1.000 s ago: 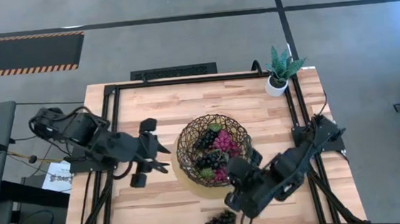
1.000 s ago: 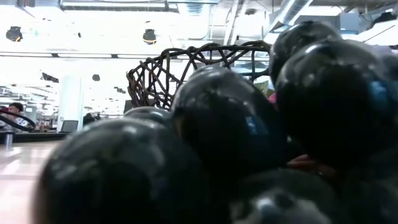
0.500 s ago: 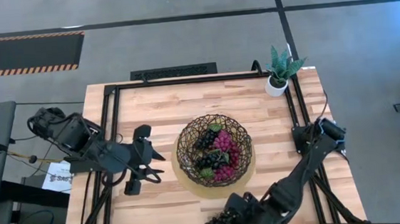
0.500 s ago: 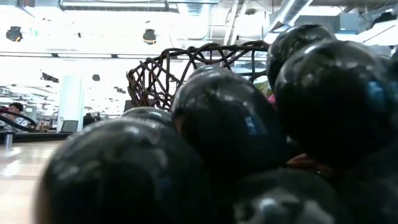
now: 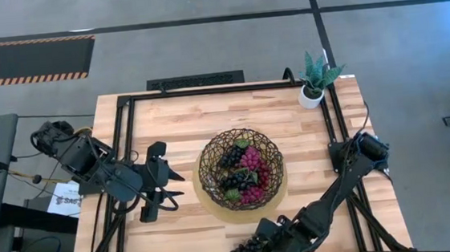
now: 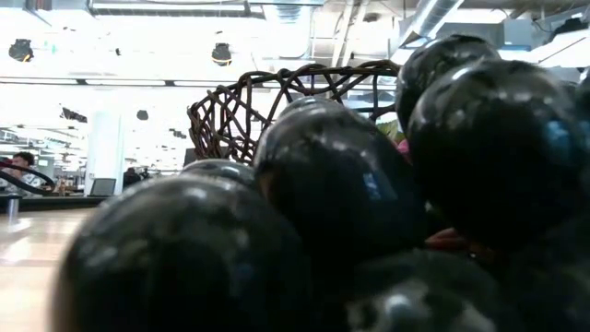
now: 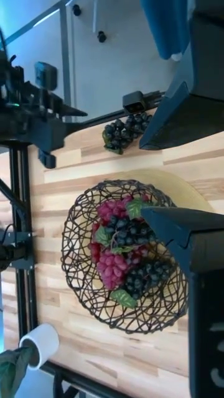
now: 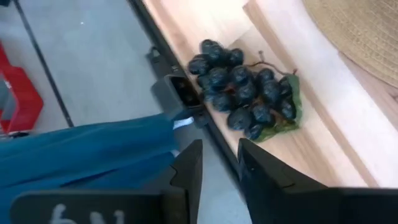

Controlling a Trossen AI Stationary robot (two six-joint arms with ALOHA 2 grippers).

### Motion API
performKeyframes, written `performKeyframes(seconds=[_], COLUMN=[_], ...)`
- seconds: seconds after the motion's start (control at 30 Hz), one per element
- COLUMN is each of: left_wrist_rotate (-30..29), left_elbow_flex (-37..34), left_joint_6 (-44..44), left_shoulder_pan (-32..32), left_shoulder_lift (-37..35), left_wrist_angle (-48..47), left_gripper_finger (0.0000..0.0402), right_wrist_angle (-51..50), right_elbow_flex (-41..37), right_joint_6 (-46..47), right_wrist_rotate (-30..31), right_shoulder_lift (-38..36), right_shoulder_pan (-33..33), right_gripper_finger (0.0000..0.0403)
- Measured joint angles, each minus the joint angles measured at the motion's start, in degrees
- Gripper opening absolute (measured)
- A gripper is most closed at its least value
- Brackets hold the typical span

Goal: Build produce basket
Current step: Put the black grapes into the black wire basket

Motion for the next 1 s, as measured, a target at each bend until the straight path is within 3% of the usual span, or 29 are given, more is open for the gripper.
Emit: performKeyframes(seconds=[0.33,0.7,1.0], left_wrist_rotate=[-1.76,-3.33,-4.76], left_elbow_flex=[-0.02,-0.02,-0.02], left_joint_6=[0.61,0.61,0.62], left_shoulder_pan=[0.02,0.02,0.02], left_shoulder_lift=[0.0,0.0,0.0], left_wrist_angle=[-0.04,-1.33,-1.36], left_gripper_finger=[0.0146,0.0146,0.0146], right_wrist_angle=[9.99,14.23,16.06], right_elbow_flex=[-7.48,-12.31,-13.17], right_joint_6=[-2.62,-1.46,-0.9], right_wrist_rotate=[0.02,-1.6,-2.93], right_shoulder_lift=[-0.02,0.0,0.03], right_shoulder_pan=[-2.26,-2.55,-3.14], right_gripper_finger=[0.0156,0.0163,0.02])
